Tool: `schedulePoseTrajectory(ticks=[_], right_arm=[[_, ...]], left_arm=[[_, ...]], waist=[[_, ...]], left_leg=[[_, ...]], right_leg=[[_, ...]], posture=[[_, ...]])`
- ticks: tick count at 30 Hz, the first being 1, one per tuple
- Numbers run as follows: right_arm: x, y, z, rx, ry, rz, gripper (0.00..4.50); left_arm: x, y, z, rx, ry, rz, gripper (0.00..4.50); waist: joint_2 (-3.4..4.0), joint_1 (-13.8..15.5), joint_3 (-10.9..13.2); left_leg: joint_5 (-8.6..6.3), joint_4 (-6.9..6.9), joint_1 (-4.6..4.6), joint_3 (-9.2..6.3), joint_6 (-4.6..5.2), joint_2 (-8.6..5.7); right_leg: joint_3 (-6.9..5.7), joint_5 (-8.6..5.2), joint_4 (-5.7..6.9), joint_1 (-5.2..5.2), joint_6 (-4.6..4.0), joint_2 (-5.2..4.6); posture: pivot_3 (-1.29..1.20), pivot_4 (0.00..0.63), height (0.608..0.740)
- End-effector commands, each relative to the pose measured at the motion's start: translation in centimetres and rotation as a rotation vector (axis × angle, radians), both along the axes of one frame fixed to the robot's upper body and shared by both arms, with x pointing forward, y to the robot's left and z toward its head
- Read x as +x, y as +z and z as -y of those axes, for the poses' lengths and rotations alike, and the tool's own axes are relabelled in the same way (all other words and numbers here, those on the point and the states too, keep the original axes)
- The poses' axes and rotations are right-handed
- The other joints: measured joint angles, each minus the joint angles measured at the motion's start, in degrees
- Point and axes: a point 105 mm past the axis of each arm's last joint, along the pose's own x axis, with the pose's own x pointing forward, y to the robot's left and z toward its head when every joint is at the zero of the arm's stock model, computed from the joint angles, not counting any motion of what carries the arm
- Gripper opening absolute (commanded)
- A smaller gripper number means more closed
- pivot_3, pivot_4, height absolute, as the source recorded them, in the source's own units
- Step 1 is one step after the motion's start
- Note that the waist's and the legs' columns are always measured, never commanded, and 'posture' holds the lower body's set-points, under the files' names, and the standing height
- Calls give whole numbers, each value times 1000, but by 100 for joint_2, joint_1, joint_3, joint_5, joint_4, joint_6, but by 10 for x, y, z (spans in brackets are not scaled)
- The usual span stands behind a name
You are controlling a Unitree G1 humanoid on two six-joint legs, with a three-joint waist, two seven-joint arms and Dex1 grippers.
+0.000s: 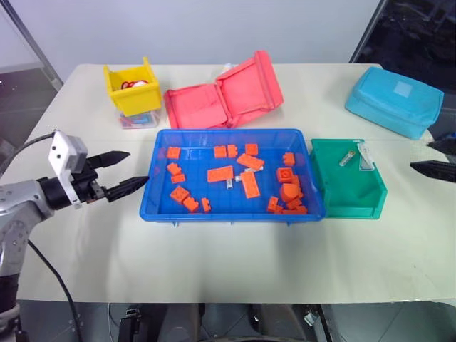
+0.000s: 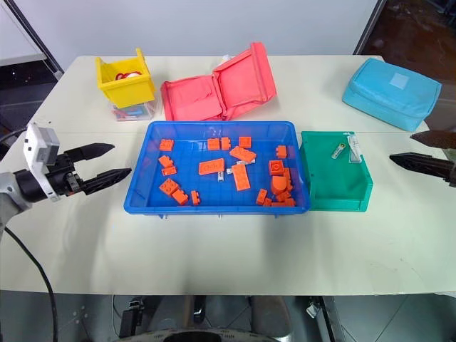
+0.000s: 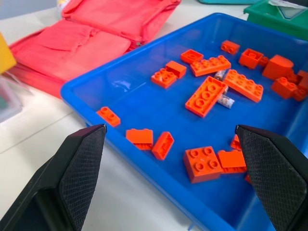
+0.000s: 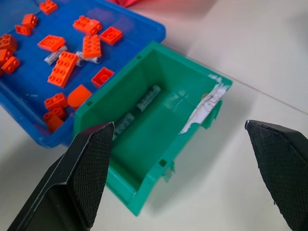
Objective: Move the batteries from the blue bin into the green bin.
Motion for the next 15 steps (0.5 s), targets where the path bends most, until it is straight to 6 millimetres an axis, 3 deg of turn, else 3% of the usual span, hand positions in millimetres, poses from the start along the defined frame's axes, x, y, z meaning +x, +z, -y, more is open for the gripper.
schedulePoseTrajectory(ticks=[1, 15], right_arm=[[-2, 13, -2, -1, 6, 60, 4472], [4, 7, -3, -7, -4, 64, 4472]], left_arm=[[-4, 6, 6, 10, -31, 34, 4500], [-9, 8, 14, 20, -58, 18, 4500]], waist=[[0, 3, 0], [0, 3, 0]], left_leg=[[0, 0, 0, 0, 0, 0], [0, 1, 0, 0, 0, 0]], right_leg=[[0, 0, 0, 0, 0, 0], [0, 0, 2, 0, 0, 0]], posture=[[0, 150, 740], [0, 150, 740]])
